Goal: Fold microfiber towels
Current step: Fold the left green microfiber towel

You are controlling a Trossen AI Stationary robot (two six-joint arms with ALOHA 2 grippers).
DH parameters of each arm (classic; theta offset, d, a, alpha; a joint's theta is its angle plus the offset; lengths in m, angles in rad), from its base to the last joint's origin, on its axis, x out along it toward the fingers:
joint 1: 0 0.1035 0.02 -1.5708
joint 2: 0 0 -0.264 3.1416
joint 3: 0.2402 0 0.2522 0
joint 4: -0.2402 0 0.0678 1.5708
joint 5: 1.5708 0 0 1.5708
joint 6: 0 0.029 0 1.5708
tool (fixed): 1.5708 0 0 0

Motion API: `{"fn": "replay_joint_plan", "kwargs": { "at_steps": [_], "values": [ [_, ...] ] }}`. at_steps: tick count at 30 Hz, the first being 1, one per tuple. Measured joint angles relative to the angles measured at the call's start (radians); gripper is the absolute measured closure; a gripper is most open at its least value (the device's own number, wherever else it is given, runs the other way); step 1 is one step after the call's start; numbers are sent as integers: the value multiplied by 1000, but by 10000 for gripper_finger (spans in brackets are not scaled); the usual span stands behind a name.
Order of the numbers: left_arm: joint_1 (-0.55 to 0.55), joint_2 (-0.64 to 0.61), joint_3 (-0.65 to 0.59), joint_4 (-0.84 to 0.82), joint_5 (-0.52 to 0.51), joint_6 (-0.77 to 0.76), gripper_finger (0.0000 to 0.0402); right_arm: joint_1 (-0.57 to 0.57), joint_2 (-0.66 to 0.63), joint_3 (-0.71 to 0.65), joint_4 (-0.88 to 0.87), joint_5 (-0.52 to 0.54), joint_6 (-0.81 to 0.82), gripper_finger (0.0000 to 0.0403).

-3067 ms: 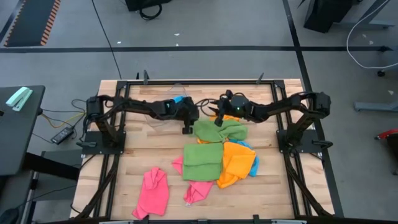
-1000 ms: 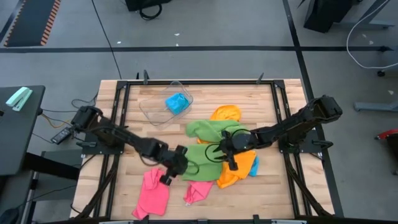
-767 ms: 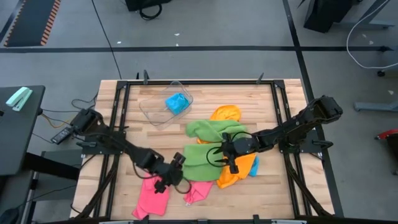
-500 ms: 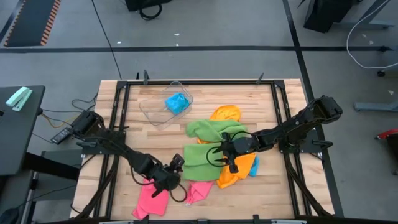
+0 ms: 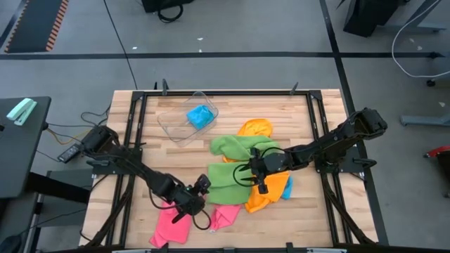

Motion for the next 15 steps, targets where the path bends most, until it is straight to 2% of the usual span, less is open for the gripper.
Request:
{"fn": "replay_joint_plan", "kwargs": {
  "at_steps": [7, 15],
  "values": [
    [-13, 87, 0, 112, 2, 110, 189, 0, 0, 0, 2, 0, 3, 228],
    [-17, 89, 0, 164, -19, 142, 203, 0, 0, 0, 1, 0, 3, 228]
  ]
}}
